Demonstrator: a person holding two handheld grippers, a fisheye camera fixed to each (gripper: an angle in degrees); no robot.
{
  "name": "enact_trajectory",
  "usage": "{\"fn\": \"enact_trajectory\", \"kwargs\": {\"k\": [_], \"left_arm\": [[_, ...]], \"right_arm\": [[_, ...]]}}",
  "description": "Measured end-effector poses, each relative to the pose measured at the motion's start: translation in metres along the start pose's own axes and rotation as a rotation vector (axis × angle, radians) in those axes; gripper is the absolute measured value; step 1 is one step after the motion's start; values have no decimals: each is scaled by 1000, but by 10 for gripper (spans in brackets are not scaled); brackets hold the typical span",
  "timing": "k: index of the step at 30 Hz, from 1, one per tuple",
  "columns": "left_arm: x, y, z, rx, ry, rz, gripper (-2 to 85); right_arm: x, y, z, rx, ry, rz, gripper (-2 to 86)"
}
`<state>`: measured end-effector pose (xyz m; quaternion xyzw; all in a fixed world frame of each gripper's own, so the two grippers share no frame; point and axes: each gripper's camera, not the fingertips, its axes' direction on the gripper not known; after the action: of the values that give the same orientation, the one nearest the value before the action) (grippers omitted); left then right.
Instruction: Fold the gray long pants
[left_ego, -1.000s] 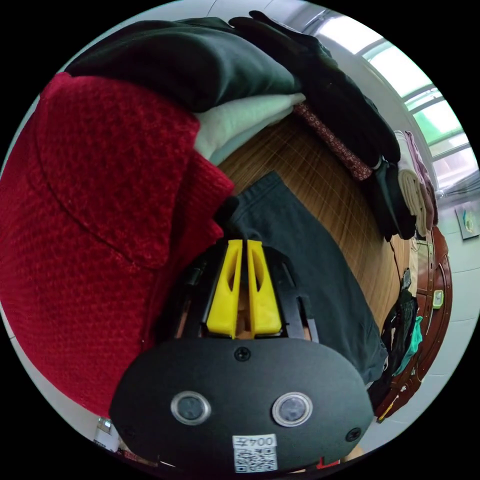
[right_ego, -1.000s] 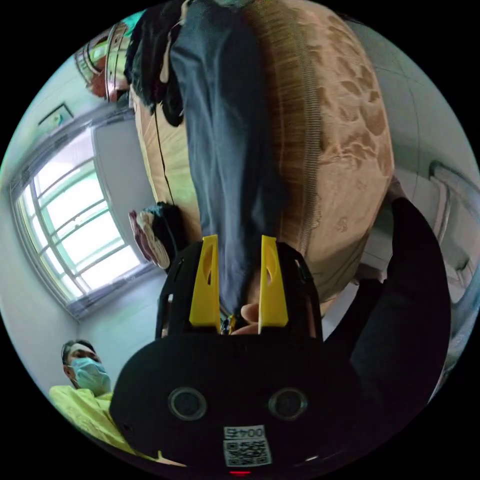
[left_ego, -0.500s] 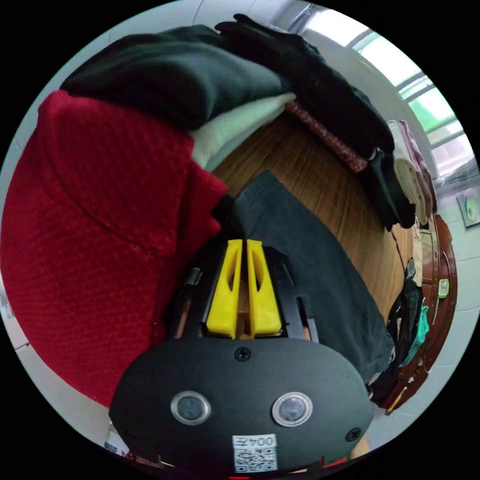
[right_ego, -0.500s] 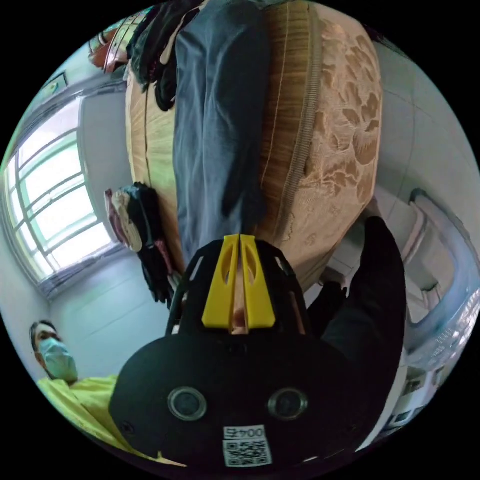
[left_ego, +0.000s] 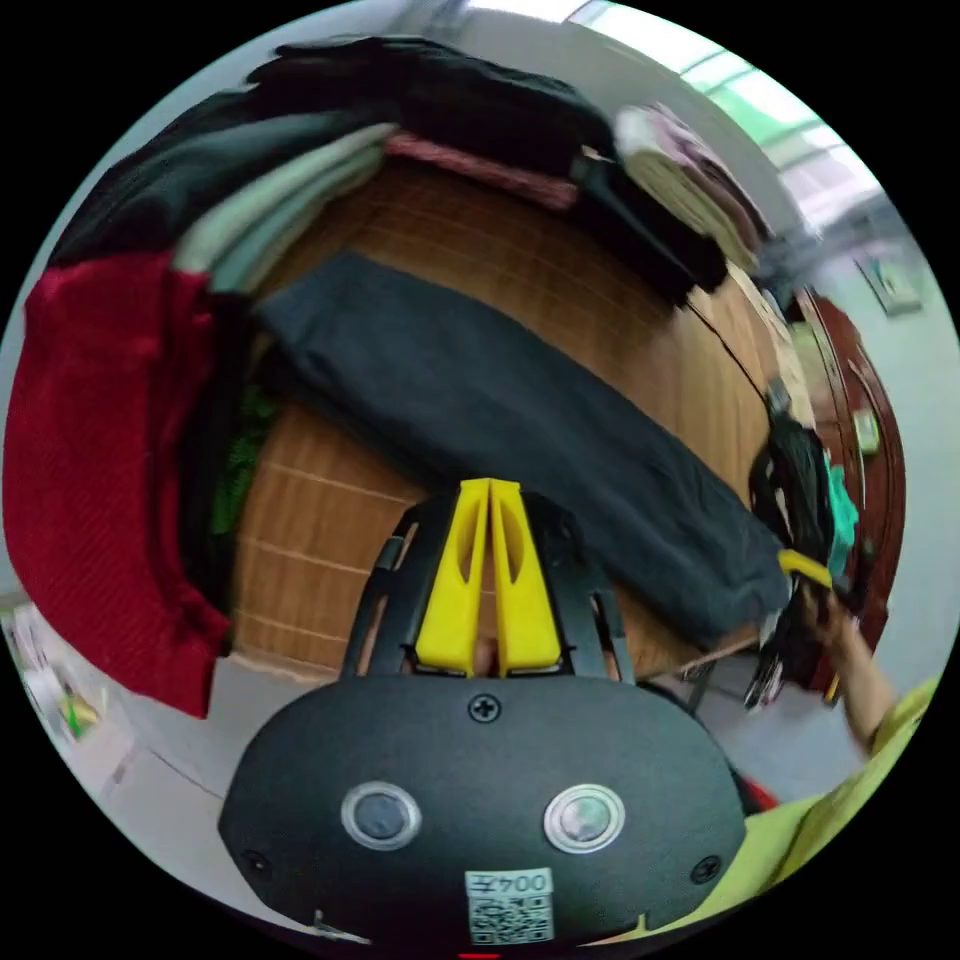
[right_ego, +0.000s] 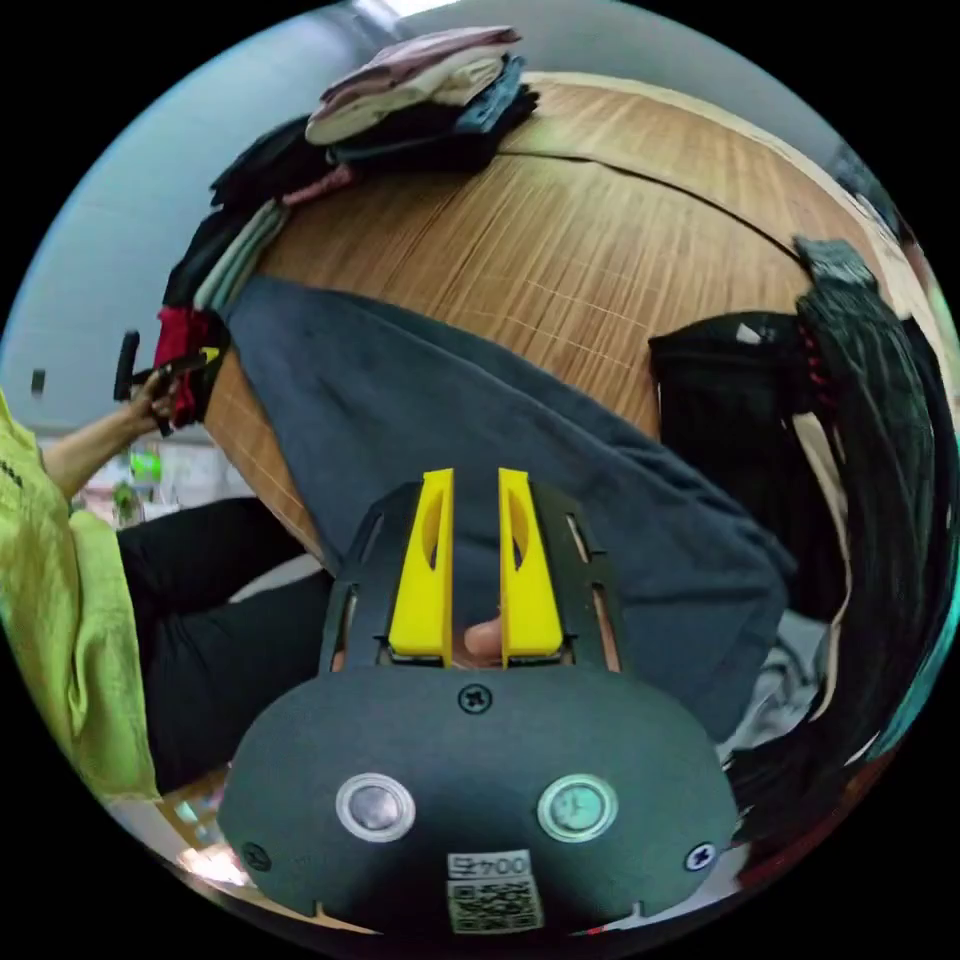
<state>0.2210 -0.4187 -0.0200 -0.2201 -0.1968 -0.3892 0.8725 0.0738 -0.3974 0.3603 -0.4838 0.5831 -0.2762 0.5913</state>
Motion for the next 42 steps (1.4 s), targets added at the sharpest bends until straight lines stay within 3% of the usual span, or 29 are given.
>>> {"fn": "enact_trajectory", "kwargs": {"k": [4,9,15,20,33,36,42], "left_arm": [[102,-25,67,-36,0,437,25],[214,-73,173,-136,31,964,48],[253,-113,273,-195,-1,1307,63],[234,-146,346,-304,2,1398,73],[174,-187,475,-418,0,1625,69],[170,-204,486,-525,78,1580,40],[174,-227,441,-467,67,1540,18]], "right_arm": [[40,-72,32,-201,61,-289,85],[71,-124,53,-276,-9,-468,81],[90,-164,88,-349,-63,-594,82],[102,-174,100,-358,-101,-619,33],[84,-108,63,-90,-1,-678,2],[76,-86,66,-80,87,-658,1],[82,-54,39,28,147,-548,0]]}}
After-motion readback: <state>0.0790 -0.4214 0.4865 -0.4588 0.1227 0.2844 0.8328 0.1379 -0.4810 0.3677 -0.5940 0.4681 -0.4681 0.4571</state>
